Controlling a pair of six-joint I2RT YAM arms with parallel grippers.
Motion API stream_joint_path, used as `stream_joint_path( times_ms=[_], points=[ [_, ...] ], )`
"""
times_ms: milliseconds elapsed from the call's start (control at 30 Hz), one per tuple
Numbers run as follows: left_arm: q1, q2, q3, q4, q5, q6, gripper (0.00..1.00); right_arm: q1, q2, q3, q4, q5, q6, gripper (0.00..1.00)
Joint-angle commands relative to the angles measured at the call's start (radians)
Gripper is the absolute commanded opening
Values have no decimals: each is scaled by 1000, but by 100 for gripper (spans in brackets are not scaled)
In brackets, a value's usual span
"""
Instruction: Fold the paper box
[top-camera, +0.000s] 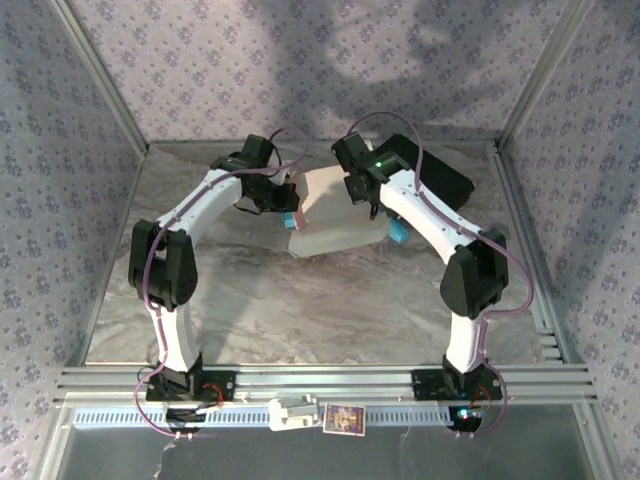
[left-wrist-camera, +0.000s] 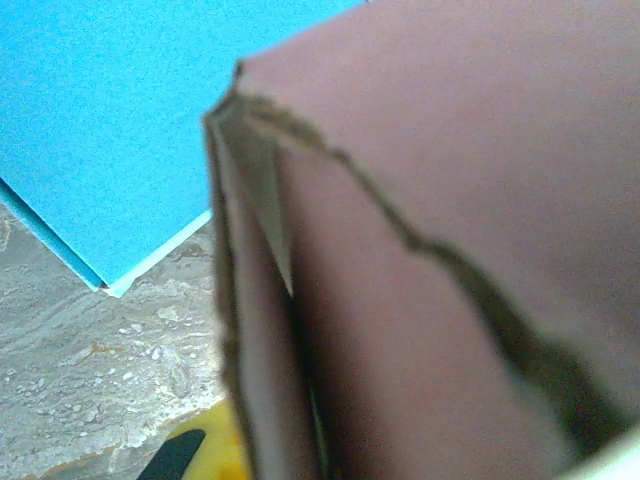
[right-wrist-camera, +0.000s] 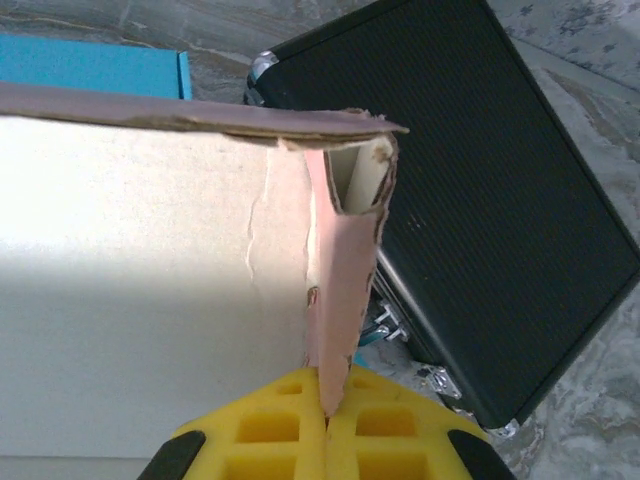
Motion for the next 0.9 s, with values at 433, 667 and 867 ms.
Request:
stream_joint_path(
  times_ms=[433,667,867],
  points=[
    [-74,-48,57,-19,-160,-256,0,125,172,229,-328,387,300,0],
    [-76,-50,56,-21,-139,-275,0,110,156,239,-293,257,279,0],
    [-70,-60,43,-25,-121,-276,0,3,40,143,-165,-86,234,8]
  ],
)
